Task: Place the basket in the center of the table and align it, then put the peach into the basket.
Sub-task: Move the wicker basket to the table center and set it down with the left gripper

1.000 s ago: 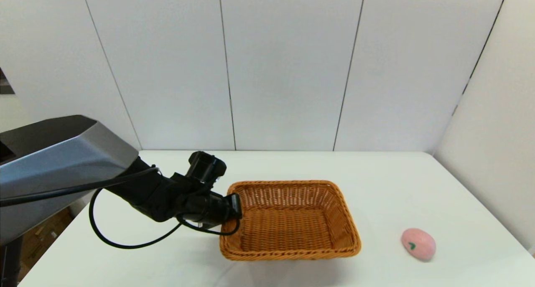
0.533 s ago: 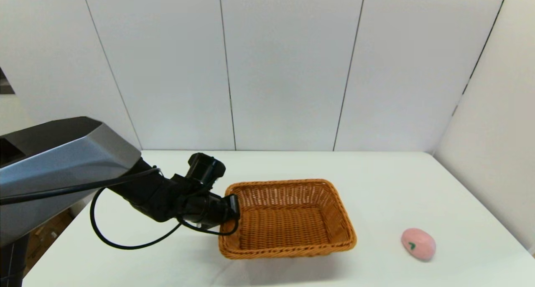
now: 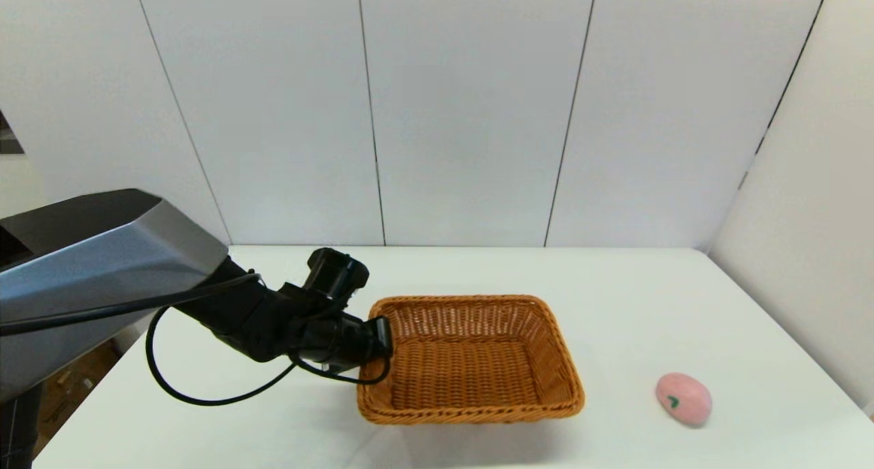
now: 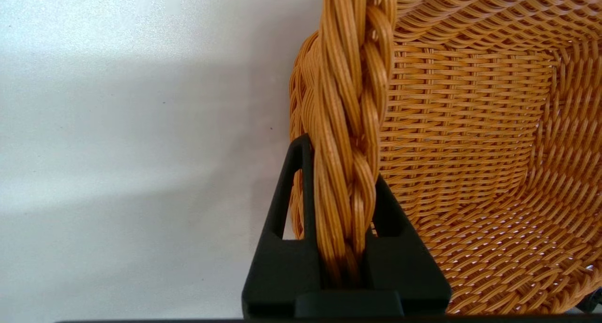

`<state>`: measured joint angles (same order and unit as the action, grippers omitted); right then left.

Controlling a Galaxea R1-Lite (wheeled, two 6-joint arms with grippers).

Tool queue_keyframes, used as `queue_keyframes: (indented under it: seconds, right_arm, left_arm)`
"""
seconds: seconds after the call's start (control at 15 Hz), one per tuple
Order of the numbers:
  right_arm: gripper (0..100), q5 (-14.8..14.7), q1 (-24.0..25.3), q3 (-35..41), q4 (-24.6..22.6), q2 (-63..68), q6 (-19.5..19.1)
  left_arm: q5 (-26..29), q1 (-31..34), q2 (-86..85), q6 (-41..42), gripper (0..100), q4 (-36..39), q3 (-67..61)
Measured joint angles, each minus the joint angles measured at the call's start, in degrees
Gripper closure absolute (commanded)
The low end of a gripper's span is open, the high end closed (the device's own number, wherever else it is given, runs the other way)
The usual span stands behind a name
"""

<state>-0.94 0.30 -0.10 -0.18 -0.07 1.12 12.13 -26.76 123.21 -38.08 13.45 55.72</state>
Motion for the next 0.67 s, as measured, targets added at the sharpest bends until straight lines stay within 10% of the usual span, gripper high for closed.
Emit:
queue_keyframes:
  seconds: [0.27, 0.33, 0.67]
  right_arm:
    - [0, 0.0, 0.0, 0.0, 0.0, 0.0, 0.0]
    - [0, 0.0, 0.0, 0.0, 0.0, 0.0, 0.0]
    - [0, 0.0, 0.0, 0.0, 0.0, 0.0, 0.0]
  left_arm:
    - [0.2, 0.0, -0.9, 0.5, 100, 0.0, 0.3]
    - [0.2, 0.0, -1.0, 0.5, 0, -0.1, 0.3]
    - [0.4, -0.2, -1.3, 1.6, 0, 0.0, -0.1]
